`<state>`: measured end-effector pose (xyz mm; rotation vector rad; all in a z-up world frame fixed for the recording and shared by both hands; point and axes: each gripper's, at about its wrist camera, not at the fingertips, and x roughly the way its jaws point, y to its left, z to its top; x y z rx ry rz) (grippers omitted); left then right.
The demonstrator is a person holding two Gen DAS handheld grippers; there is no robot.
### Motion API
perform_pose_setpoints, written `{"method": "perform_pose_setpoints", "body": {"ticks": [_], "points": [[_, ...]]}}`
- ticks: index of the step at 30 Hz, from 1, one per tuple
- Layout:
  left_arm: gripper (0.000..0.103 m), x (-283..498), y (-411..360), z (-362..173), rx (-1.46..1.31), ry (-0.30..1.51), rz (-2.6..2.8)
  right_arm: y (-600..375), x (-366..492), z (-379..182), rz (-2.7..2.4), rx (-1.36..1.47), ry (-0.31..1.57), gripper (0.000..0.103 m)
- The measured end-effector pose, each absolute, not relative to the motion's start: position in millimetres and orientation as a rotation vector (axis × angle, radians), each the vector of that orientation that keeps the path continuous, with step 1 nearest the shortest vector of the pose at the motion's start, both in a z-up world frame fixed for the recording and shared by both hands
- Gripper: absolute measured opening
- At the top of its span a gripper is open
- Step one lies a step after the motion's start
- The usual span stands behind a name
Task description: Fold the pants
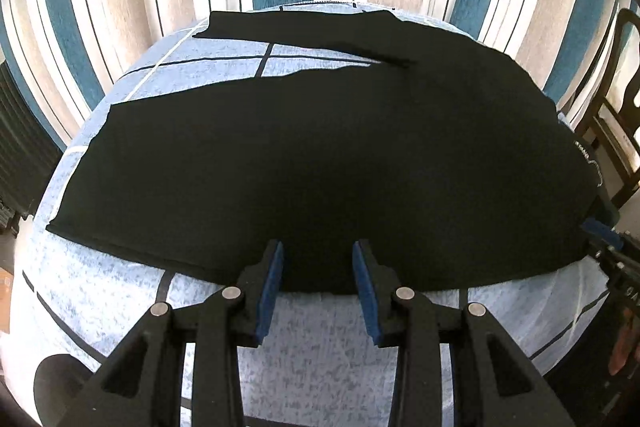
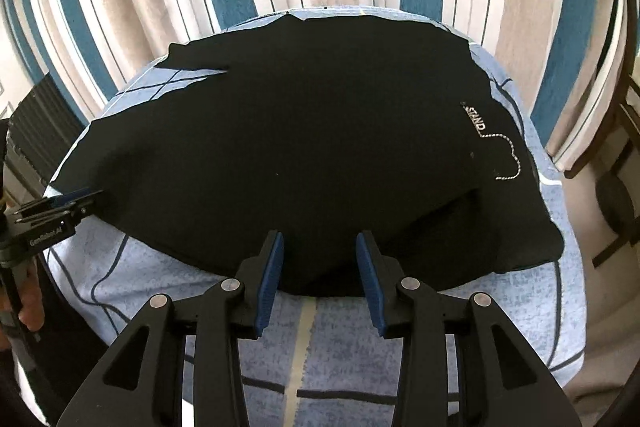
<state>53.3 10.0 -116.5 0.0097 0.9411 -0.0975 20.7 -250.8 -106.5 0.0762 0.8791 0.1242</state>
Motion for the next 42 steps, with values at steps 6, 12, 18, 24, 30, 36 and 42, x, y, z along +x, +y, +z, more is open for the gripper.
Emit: {"method": "perform_pose_setpoints", "body": {"ticks": [6, 12, 18, 24, 30, 36, 42], "points": [[0.039, 49.7, 8.9, -104.0, 0.014, 0.911, -0.102, -248.2, 17.1, -83.7, 0.150, 0.069, 0.832, 0.039], [0.039, 51.3, 6.7, -92.4, 0.031, 0.878, -0.112, -245.7, 20.0, -69.9, 0.174, 0.075, 0.797, 0.050], [0.039, 57.4, 8.8, -90.2, 0.036, 0.872, -0.113, -246.4, 29.7, -63.0, 0.199, 0.077, 0.784, 0.050], [0.039, 75.6, 13.1, -87.2, 0.037, 0.874, -0.132, -245.9, 51.3, -56.3, 0.245, 0.064, 0.776, 0.050], [0.040, 106.0, 22.3, -78.8, 0.033, 0.867, -0.168, -250.0, 88.3, -53.4, 0.282, 0.038, 0.791, 0.050], [0.047, 148.8, 33.3, -64.2, 0.037, 0.829, -0.193, -257.3, 135.5, -51.8, 0.300, -0.034, 0.805, 0.050], [0.054, 210.1, 37.8, -54.7, 0.076, 0.806, -0.233, -258.3, 188.7, -56.0, 0.340, -0.080, 0.827, 0.056]]}}
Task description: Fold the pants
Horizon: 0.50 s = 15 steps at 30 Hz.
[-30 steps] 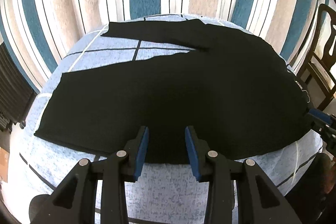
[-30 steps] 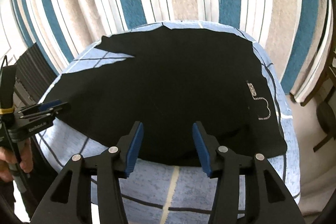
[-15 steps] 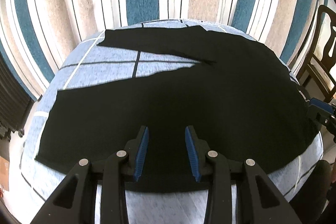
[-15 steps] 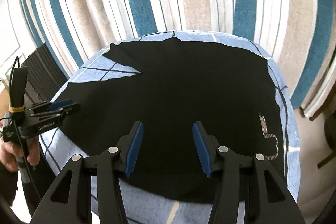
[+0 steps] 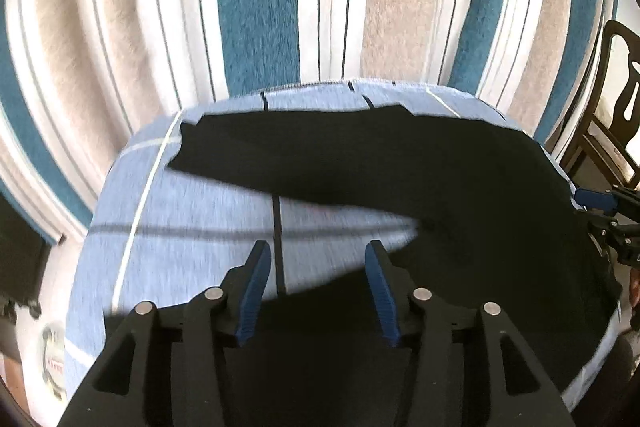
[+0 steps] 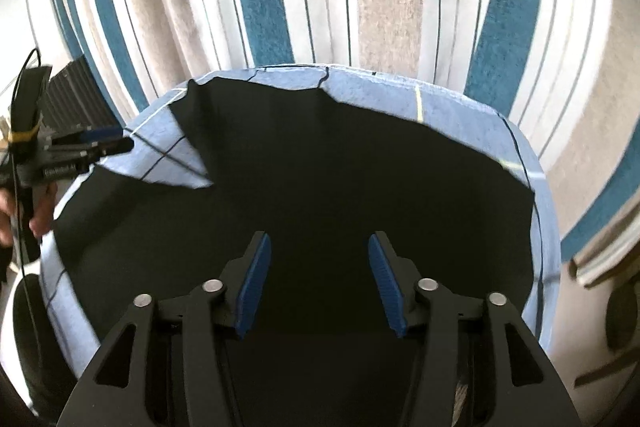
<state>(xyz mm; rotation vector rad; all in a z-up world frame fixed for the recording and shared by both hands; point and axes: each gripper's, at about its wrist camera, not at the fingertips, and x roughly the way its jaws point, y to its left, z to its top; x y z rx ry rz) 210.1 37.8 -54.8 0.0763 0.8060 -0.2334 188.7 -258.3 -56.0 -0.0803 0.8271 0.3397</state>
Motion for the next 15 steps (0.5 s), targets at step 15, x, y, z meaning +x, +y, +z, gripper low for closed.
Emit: {"method": "perform_pose_setpoints", "body": {"ticks": [15], "points": [[0.068, 404.3, 18.8, -82.3, 0.189, 0.864, -0.255, -272.7, 335.3, -78.6, 0.472, -0.192, 0.910, 0.063]]}}
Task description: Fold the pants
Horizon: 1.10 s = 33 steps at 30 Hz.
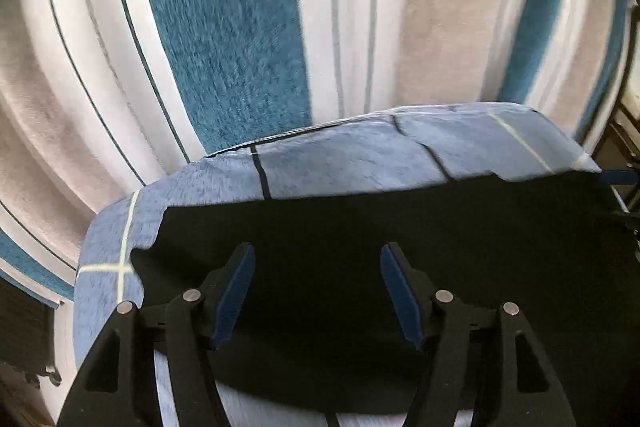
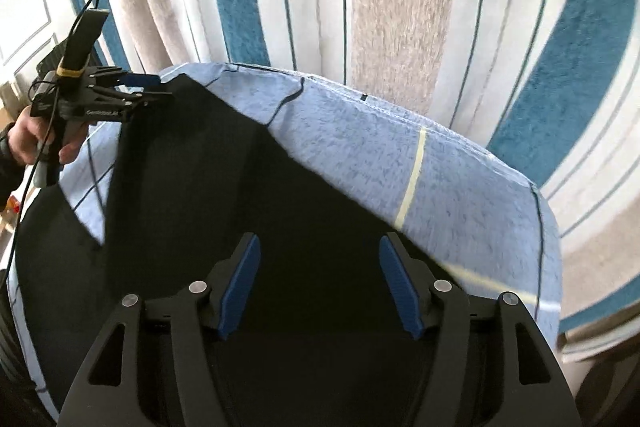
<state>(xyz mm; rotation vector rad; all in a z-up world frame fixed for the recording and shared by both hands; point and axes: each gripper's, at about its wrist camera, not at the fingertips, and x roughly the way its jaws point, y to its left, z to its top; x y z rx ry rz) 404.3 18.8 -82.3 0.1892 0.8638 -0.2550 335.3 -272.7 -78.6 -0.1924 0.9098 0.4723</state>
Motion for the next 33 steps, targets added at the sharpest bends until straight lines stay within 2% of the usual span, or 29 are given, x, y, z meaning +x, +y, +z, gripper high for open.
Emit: {"method": "perform_pose_setpoints", "body": {"ticks": [6, 9, 12, 14, 15, 16, 17, 18, 20, 25, 33], "points": [[0.071, 435.2, 0.5, -97.0, 0.248, 0.877, -0.315, -270.0, 368.2, -108.6, 0.528, -0.239, 1.008, 0.063], [0.072, 447.7, -6.9, -116.1, 0.278, 0.940, -0.323, -268.8, 370.4, -116.1, 0.532, -0.270, 1.006, 0.064], [0.080, 448.1, -7.2, -127.4, 0.284, 0.936, -0.306, -267.7, 372.6, -114.9, 0.521, -0.260, 1.021, 0.063], [0.078, 448.2, -6.9, -130.0, 0.271, 0.945, -0.298, -263.1, 373.9, -113.6, 0.507, -0.285, 1.011, 0.044], [0.072, 448.0, -8.7, -130.7, 0.274, 0.945, -0.301, -262.0, 372.1, -111.2, 0.501, -0.296, 1.000, 0.020], [0.065, 445.6, -11.3, -130.0, 0.283, 0.944, -0.314, -260.2, 369.8, -108.0, 0.500, -0.298, 0.994, 0.010], [0.050, 443.3, -16.0, -128.7, 0.292, 0.943, -0.334, -257.7, 369.1, -106.5, 0.497, -0.306, 0.989, 0.009], [0.030, 440.4, -21.5, -127.1, 0.308, 0.939, -0.342, -254.8, 365.7, -103.9, 0.493, -0.320, 0.980, 0.007], [0.005, 433.4, -36.2, -125.8, 0.358, 0.928, -0.354, -250.8, 361.3, -98.8, 0.485, -0.337, 0.963, 0.006], [0.002, 423.5, -43.8, -113.1, 0.363, 0.879, -0.302, -253.3, 336.9, -63.7, 0.478, -0.326, 0.885, 0.006], [0.002, 366.6, -0.3, -41.2, 0.194, 0.752, -0.293, -244.6, 244.9, -3.5, 0.525, -0.299, 0.737, 0.006]]}}
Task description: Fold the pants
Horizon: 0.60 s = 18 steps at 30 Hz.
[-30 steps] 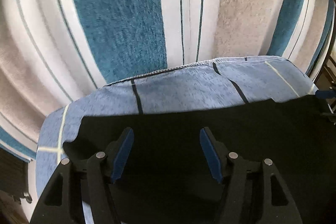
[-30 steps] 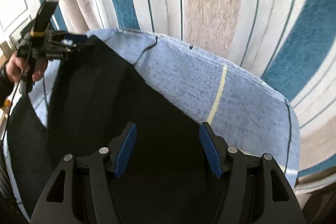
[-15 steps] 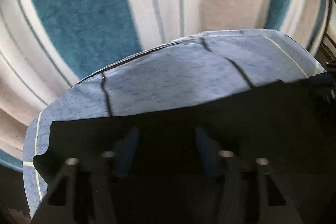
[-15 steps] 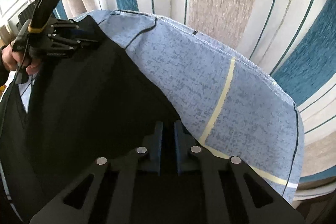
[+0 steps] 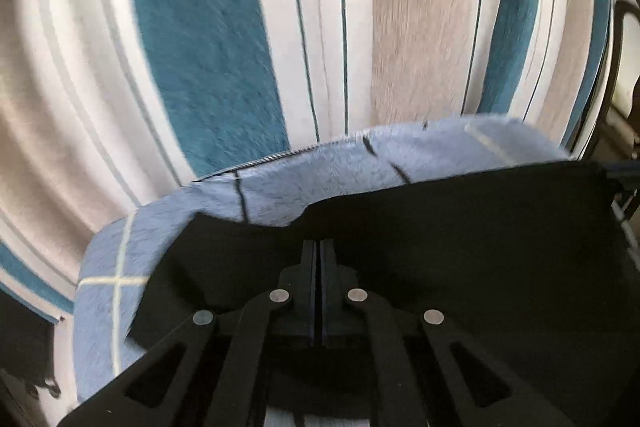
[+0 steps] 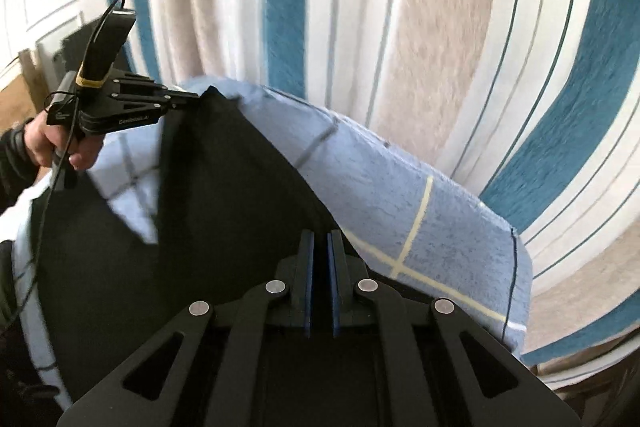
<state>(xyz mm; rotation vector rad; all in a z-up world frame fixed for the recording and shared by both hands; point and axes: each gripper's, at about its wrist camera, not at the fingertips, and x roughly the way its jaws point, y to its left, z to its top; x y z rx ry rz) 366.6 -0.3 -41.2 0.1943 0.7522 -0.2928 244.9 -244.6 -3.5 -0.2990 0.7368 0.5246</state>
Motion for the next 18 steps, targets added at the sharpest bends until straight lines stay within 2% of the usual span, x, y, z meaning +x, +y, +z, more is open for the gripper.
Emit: {"method": "perform_pose_setpoints", "body": {"ticks": [4, 6, 8, 13, 18], "points": [[0.002, 300.4, 28.0, -12.9, 0.090, 0.674, -0.306, -233.4, 175.4, 0.8, 0.557, -0.293, 0.708, 0.005], [0.002, 264.9, 38.1, -6.7, 0.048, 0.660, -0.310, -230.0, 144.8, -4.1, 0.582, -0.270, 0.712, 0.000], [0.002, 227.1, 48.1, -7.7, 0.018, 0.649, -0.309, -226.9, 110.5, -15.6, 0.594, -0.248, 0.728, 0.000], [0.002, 148.3, 62.9, -42.3, -0.057, 0.714, -0.330, -232.8, 65.8, -67.8, 0.550, -0.106, 0.838, 0.000], [0.002, 115.8, 67.0, -88.6, -0.135, 0.835, -0.313, -261.2, 47.2, -97.6, 0.445, 0.142, 0.905, 0.002]]}}
